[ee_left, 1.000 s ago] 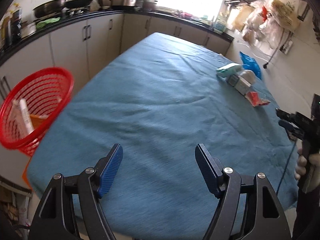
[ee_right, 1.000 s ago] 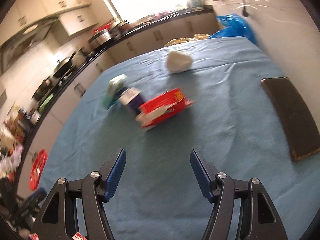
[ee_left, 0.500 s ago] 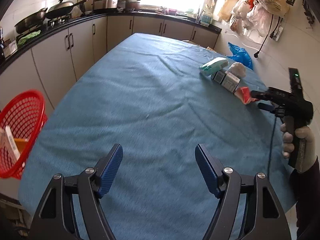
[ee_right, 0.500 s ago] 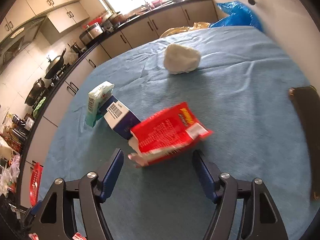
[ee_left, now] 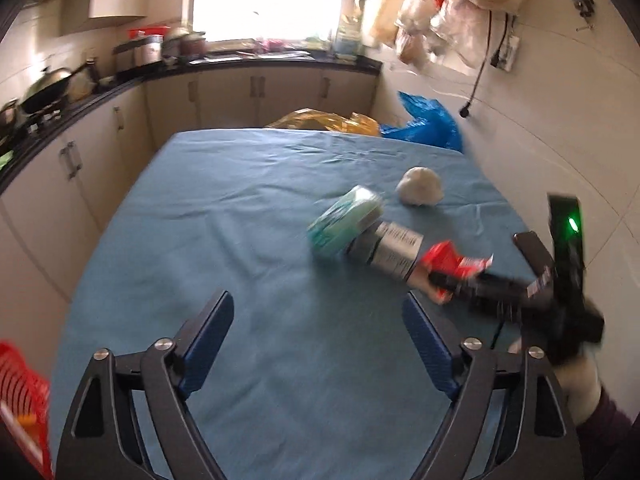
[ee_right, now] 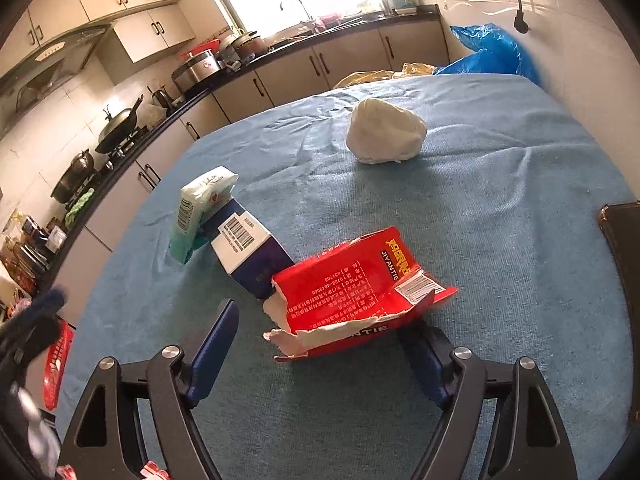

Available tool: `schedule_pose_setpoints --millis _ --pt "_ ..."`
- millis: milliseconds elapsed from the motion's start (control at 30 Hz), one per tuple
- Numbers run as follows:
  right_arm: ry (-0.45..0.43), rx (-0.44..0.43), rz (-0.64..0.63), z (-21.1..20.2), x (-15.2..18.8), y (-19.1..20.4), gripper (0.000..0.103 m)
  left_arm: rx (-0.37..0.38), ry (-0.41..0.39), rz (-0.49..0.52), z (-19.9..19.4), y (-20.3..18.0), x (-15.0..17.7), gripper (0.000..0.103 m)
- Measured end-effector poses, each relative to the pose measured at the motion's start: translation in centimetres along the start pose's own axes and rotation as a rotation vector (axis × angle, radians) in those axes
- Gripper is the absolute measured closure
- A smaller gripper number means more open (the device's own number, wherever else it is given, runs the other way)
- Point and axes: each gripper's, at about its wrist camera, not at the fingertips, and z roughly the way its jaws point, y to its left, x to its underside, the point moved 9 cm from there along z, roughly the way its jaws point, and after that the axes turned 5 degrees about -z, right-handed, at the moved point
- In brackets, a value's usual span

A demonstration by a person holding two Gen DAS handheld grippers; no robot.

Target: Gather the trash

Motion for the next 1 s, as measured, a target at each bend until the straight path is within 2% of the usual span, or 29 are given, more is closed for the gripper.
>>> schedule_pose_setpoints --millis 100,200,300,400,500,600,633,667,700,767,900,1000 --pt "-0.006 -0.044 0.029 -0.2 -0.1 -0.3 0.018 0.055 0.07 -0.052 3.7 -1.7 -2.1 0.018" --pt "-0.005 -0.046 0.029 -0.2 -0.1 -0.2 0.018 0.093 0.122 -0.131 7.0 -2.1 -4.4 0.018" --pt "0.0 -0.021 0.002 0.1 -0.1 0.1 0.017 0.096 0.153 -0.188 9.9 -1.9 -6.4 0.017" --pt "0.001 -0.017 -0.002 0.1 -0.1 0.1 0.016 0.05 0.189 -0.193 12.6 -1.5 -7.5 0.017" --pt "0.0 -0.019 -0.001 0.2 -0.1 0.0 0.016 0.036 0.258 -0.181 14.6 -1.7 -7.0 0.017" --pt "0.0 -0.018 -0.002 0.1 -0.1 0.1 0.016 0.067 0.355 -0.179 15.5 -2.4 -4.7 0.018" --pt "0.0 -0.018 -0.001 0.1 -0.1 0.1 0.016 0.035 0.355 -0.157 15.3 -2.3 -4.2 0.022" --pt "0.0 -0.019 0.0 0.1 -0.1 0.1 0.016 0.026 0.341 -0.139 14.7 -2.3 -3.8 0.036" --pt "0.0 -0.02 0.001 0.1 -0.1 0.1 0.016 0.05 0.341 -0.141 14.1 -2.4 -3.5 0.061" --pt "-0.002 -0.024 0.005 0.0 -0.1 0.0 0.016 0.078 0.358 -0.176 12.9 -1.9 -2.4 0.083" --pt "-0.001 -0.021 0.002 0.1 -0.1 0.0 0.016 0.08 0.346 -0.158 9.5 -0.3 0.1 0.085" --pt "0.0 -0.019 0.0 0.1 -0.1 0.1 0.016 0.121 0.369 -0.163 6.7 0.4 3.1 0.087"
